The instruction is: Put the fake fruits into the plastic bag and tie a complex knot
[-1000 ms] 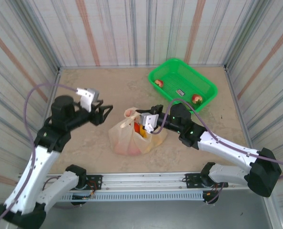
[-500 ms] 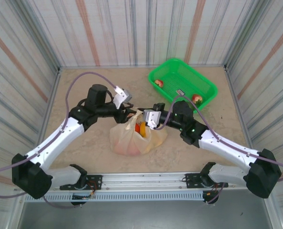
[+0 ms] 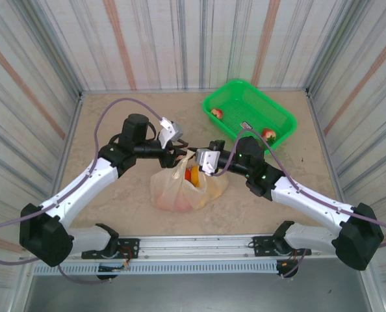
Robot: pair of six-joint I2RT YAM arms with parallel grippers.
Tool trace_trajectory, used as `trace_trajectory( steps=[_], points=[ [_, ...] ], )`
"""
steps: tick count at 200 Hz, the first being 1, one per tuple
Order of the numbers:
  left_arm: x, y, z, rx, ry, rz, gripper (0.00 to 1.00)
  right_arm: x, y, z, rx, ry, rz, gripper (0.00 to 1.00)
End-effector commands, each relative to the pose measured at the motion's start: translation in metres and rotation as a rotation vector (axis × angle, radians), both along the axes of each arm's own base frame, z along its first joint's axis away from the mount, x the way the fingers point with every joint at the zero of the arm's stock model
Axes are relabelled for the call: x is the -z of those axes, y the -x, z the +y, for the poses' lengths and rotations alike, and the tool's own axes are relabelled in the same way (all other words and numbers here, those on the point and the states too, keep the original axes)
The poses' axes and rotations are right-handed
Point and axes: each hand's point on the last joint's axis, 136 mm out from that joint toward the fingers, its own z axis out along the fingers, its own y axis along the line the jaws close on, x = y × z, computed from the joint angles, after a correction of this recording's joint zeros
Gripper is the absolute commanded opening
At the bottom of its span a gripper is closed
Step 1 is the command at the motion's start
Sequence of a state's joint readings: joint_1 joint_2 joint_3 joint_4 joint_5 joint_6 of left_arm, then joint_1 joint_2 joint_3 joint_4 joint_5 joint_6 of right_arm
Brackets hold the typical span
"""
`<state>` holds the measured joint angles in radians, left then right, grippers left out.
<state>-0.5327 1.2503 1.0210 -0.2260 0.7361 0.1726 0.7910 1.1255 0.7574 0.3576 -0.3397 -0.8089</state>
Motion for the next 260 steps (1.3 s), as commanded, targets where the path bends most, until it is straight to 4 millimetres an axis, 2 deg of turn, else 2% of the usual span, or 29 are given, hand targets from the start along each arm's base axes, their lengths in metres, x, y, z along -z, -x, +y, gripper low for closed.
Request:
trace_trajectory(
  steps=[1, 9, 27, 50, 84, 105, 120, 150, 194, 222, 227, 239, 252, 256, 260],
  points=[
    [-0.010, 0.004, -0.008, 0.062, 0.026, -0.041, 0.50, -0.030, -0.002, 0.002, -0.009, -0.070, -0.018, 0.00],
    [-0.010, 0.005, -0.009, 0.068, 0.027, -0.041, 0.43, -0.029, -0.003, 0.002, -0.006, -0.069, -0.013, 0.00],
    [-0.010, 0.008, -0.007, 0.078, 0.014, -0.058, 0.18, -0.030, -0.005, 0.002, 0.001, -0.073, -0.010, 0.00],
    [-0.013, 0.009, -0.003, 0.072, 0.021, -0.094, 0.00, -0.029, -0.006, 0.002, 0.009, -0.073, 0.004, 0.00],
    [-0.014, 0.005, 0.001, 0.041, 0.028, -0.122, 0.00, -0.026, -0.006, 0.002, 0.013, -0.068, 0.026, 0.00],
    [-0.012, -0.004, 0.007, -0.023, 0.006, -0.137, 0.00, -0.024, -0.006, -0.001, 0.024, -0.057, 0.051, 0.10],
    [-0.013, -0.012, 0.014, -0.073, 0.005, -0.158, 0.00, -0.025, -0.005, -0.005, 0.035, -0.053, 0.059, 0.21],
    [-0.016, -0.017, 0.021, -0.129, 0.008, -0.210, 0.00, -0.023, -0.001, -0.011, 0.047, -0.029, 0.069, 0.32],
    [-0.019, -0.019, 0.033, -0.198, 0.000, -0.283, 0.00, -0.027, 0.004, -0.021, 0.072, -0.030, 0.108, 0.35],
    [-0.042, -0.021, 0.041, -0.259, 0.025, -0.380, 0.00, -0.031, 0.009, -0.027, 0.086, -0.080, 0.192, 0.38],
    [-0.045, -0.022, 0.042, -0.270, 0.020, -0.395, 0.00, -0.040, 0.014, -0.032, 0.084, -0.106, 0.193, 0.38],
    [-0.053, -0.022, 0.046, -0.292, 0.010, -0.432, 0.00, -0.045, 0.018, -0.037, 0.101, -0.149, 0.259, 0.38],
    [-0.056, -0.022, 0.048, -0.312, -0.001, -0.471, 0.00, -0.053, 0.016, -0.046, 0.158, -0.221, 0.407, 0.39],
    [-0.054, -0.022, 0.049, -0.318, -0.008, -0.476, 0.00, -0.055, 0.016, -0.048, 0.172, -0.236, 0.457, 0.37],
    [-0.053, -0.022, 0.050, -0.323, -0.010, -0.481, 0.00, -0.056, 0.018, -0.049, 0.178, -0.240, 0.503, 0.31]
  ],
)
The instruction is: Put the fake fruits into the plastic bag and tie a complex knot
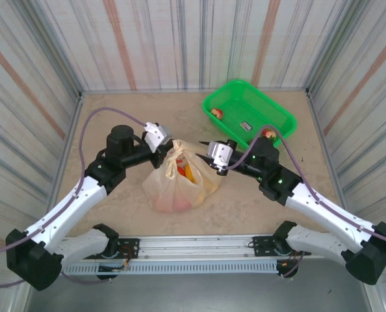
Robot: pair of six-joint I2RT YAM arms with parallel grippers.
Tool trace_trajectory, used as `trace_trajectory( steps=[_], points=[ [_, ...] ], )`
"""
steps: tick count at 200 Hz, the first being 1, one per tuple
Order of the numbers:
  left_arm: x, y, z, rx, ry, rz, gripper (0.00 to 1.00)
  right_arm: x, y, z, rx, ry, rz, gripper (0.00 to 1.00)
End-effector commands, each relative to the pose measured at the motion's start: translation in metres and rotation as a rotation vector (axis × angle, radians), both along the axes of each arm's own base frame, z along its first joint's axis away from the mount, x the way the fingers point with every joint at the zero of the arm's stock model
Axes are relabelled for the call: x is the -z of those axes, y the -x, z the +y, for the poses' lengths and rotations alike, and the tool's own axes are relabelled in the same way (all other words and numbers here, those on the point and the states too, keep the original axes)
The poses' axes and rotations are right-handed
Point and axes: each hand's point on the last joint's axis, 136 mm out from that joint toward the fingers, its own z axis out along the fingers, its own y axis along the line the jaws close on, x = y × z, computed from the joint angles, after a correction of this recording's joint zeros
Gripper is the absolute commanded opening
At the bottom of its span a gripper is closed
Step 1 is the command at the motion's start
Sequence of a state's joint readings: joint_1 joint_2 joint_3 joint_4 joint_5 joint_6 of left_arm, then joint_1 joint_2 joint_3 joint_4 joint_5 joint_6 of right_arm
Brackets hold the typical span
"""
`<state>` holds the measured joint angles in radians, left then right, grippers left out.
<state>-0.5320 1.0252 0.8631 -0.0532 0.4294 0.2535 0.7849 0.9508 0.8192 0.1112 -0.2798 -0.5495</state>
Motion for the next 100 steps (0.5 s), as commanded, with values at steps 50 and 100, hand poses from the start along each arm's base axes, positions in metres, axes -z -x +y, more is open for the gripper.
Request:
trace_trajectory(
  steps=[50, 100],
  points=[
    [-0.003, -0.012, 0.011, -0.104, -0.009, -0.129, 0.00, -0.018, 0.028, -0.005, 0.074, -0.210, 0.816, 0.30],
    [0.005, -0.013, 0.010, -0.114, -0.010, -0.119, 0.00, 0.013, 0.038, 0.041, -0.068, -0.166, 1.388, 0.45]
  ],
)
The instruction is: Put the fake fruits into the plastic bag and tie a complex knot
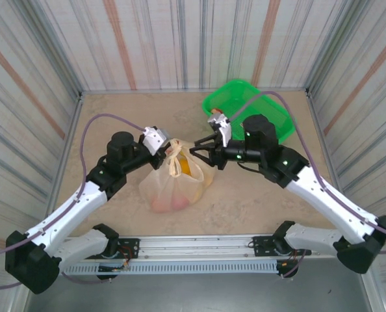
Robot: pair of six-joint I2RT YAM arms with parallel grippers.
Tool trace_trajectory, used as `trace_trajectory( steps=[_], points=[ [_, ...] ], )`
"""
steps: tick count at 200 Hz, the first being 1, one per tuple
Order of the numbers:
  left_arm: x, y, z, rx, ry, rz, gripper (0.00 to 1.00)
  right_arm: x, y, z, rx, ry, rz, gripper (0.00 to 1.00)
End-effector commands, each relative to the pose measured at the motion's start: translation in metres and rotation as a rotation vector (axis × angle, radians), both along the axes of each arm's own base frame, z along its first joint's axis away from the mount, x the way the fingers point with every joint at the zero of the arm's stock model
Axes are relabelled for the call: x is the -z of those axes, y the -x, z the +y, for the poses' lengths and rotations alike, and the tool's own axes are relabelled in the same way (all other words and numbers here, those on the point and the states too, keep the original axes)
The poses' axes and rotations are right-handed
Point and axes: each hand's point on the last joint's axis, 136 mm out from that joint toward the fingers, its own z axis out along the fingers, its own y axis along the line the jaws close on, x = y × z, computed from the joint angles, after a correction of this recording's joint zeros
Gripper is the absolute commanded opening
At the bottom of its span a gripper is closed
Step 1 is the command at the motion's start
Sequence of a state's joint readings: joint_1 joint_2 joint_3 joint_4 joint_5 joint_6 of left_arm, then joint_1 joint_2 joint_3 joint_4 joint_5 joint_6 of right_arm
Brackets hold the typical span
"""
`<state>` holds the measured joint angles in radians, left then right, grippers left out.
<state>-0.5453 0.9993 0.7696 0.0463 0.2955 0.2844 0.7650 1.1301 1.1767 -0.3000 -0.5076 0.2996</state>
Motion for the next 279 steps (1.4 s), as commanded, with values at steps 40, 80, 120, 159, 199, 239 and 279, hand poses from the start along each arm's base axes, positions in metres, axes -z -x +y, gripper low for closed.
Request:
trace_trajectory(
  steps=[40, 80, 120, 159, 199, 239, 279],
  points=[
    [-0.011, -0.001, -0.001, -0.014, 0.015, -0.061, 0.00, 0.048, 0.023, 0.030, -0.150, -0.010, 0.549, 0.48],
    [-0.012, 0.000, -0.001, -0.012, 0.013, -0.068, 0.00, 0.065, 0.013, 0.033, -0.094, 0.037, 0.585, 0.41],
    [-0.014, 0.001, -0.002, -0.007, 0.016, -0.070, 0.00, 0.076, 0.011, 0.036, -0.074, 0.089, 0.584, 0.41],
    [-0.012, 0.001, -0.002, -0.010, 0.011, -0.070, 0.00, 0.077, 0.009, 0.042, -0.071, 0.101, 0.570, 0.41],
    [-0.010, 0.001, -0.004, -0.007, 0.000, -0.069, 0.00, 0.059, 0.019, 0.042, -0.130, 0.035, 0.529, 0.47],
    [-0.010, 0.001, -0.005, -0.005, -0.002, -0.069, 0.00, 0.054, 0.018, 0.037, -0.120, 0.000, 0.530, 0.40],
    [-0.011, 0.002, -0.004, -0.004, -0.001, -0.072, 0.00, 0.075, 0.017, 0.044, -0.115, 0.065, 0.558, 0.42]
  ],
)
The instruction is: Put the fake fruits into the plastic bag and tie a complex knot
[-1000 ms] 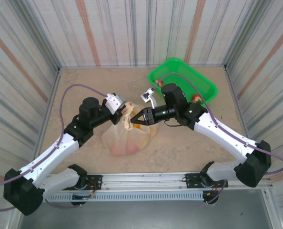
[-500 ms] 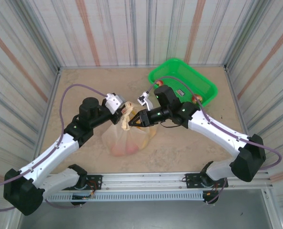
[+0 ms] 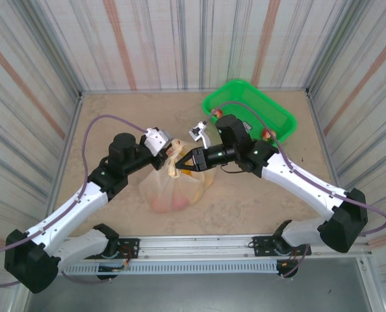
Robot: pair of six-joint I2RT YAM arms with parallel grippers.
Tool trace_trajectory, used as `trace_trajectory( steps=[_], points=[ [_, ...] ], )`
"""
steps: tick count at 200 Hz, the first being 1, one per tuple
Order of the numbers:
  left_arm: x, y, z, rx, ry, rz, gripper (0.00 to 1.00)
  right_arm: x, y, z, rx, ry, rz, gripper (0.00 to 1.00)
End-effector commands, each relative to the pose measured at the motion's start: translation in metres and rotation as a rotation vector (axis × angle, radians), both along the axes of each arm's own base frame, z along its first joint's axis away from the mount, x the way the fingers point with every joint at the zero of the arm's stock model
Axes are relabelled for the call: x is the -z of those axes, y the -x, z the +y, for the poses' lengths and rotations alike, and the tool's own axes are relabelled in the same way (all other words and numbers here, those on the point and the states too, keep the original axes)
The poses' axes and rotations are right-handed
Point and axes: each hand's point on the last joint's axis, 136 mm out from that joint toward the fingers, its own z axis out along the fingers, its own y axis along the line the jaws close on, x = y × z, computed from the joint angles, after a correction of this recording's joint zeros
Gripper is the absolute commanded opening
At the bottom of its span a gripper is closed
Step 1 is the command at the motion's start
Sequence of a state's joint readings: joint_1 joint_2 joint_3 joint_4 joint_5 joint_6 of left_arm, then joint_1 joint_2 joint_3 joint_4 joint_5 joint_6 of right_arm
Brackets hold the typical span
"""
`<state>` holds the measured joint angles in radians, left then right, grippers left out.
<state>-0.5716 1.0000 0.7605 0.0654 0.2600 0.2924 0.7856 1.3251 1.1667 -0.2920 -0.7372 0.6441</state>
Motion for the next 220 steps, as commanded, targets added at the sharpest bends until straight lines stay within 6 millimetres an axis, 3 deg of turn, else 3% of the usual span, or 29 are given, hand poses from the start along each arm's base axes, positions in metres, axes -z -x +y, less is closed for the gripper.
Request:
trace_trajectory(
  steps=[1, 37, 90, 104, 120, 150, 183, 220],
  points=[
    [-0.012, 0.001, -0.001, 0.002, 0.006, -0.054, 0.00, 0.014, 0.002, 0.004, -0.017, 0.038, 0.027, 0.42],
    [-0.012, 0.001, -0.001, 0.006, 0.008, -0.052, 0.00, 0.021, 0.000, 0.007, -0.014, 0.055, 0.028, 0.40],
    [-0.013, 0.002, -0.001, 0.007, 0.010, -0.054, 0.00, 0.035, -0.004, 0.010, 0.000, 0.112, 0.012, 0.22],
    [-0.013, 0.002, -0.002, 0.011, 0.011, -0.051, 0.00, 0.038, -0.007, 0.010, 0.017, 0.138, -0.003, 0.22],
    [-0.012, 0.003, -0.004, 0.014, 0.009, -0.050, 0.00, 0.037, -0.009, 0.012, 0.024, 0.154, -0.019, 0.32],
    [-0.009, 0.001, -0.005, 0.009, -0.001, -0.042, 0.00, 0.030, -0.006, 0.021, 0.011, 0.145, -0.043, 0.39],
    [-0.012, 0.000, -0.001, -0.014, -0.003, -0.054, 0.00, 0.030, -0.006, 0.021, 0.017, 0.166, -0.063, 0.23],
    [-0.017, -0.008, 0.012, -0.097, -0.015, -0.091, 0.00, 0.043, -0.005, 0.001, 0.030, 0.308, -0.083, 0.13]
  ],
)
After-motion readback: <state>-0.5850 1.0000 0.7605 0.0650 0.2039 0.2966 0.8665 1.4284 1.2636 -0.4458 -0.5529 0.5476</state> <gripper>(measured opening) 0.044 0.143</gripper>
